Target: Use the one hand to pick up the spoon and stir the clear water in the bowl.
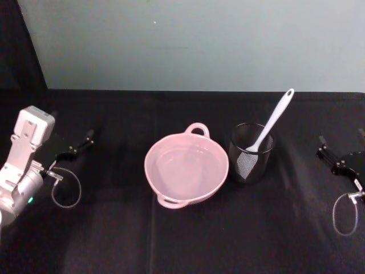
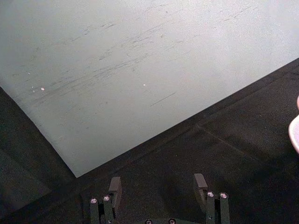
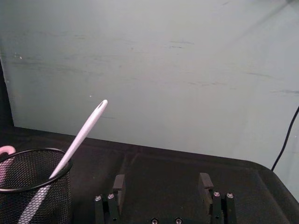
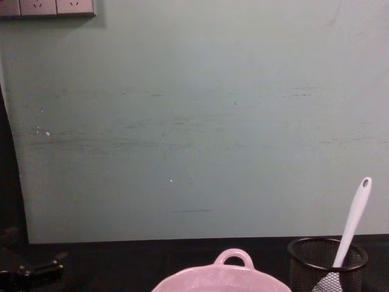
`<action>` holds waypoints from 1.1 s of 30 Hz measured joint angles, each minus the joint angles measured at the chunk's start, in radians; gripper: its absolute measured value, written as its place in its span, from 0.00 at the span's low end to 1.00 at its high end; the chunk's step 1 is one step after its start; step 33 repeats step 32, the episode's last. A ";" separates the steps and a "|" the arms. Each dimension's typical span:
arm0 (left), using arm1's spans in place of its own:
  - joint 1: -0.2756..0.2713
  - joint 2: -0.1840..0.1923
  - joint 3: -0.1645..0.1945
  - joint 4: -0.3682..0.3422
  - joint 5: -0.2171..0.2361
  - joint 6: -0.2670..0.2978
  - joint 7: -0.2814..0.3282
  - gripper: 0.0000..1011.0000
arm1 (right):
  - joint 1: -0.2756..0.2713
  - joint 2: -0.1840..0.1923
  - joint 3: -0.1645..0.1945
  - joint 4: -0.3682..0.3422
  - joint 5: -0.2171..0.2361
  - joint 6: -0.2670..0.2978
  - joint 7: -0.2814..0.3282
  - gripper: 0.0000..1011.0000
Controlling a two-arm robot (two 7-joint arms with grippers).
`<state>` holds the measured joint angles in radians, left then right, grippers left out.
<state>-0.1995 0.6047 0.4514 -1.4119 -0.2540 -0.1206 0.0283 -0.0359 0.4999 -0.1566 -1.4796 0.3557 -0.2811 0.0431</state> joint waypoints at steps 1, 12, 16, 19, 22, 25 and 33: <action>0.000 0.000 0.000 0.000 0.000 0.000 0.000 1.00 | 0.000 0.000 0.000 0.000 0.000 0.000 0.000 0.99; 0.000 0.000 0.000 0.000 0.000 0.000 0.000 1.00 | -0.002 0.001 0.000 -0.004 0.000 0.003 -0.001 0.99; 0.000 0.000 0.000 0.000 0.000 0.000 0.000 1.00 | -0.002 0.002 0.000 -0.005 0.000 0.003 -0.002 0.99; 0.000 0.000 0.000 0.000 0.000 0.000 0.000 1.00 | -0.002 0.002 0.000 -0.005 0.000 0.004 -0.002 0.99; 0.000 0.000 0.000 0.000 0.000 0.000 0.000 1.00 | -0.002 0.002 0.000 -0.006 0.000 0.004 -0.002 0.99; 0.000 0.000 0.000 0.000 0.000 0.000 0.000 1.00 | -0.003 0.003 0.000 -0.006 0.000 0.004 -0.002 0.99; 0.000 0.000 0.000 0.000 0.000 0.000 0.000 1.00 | -0.003 0.003 0.000 -0.007 0.000 0.005 -0.003 0.99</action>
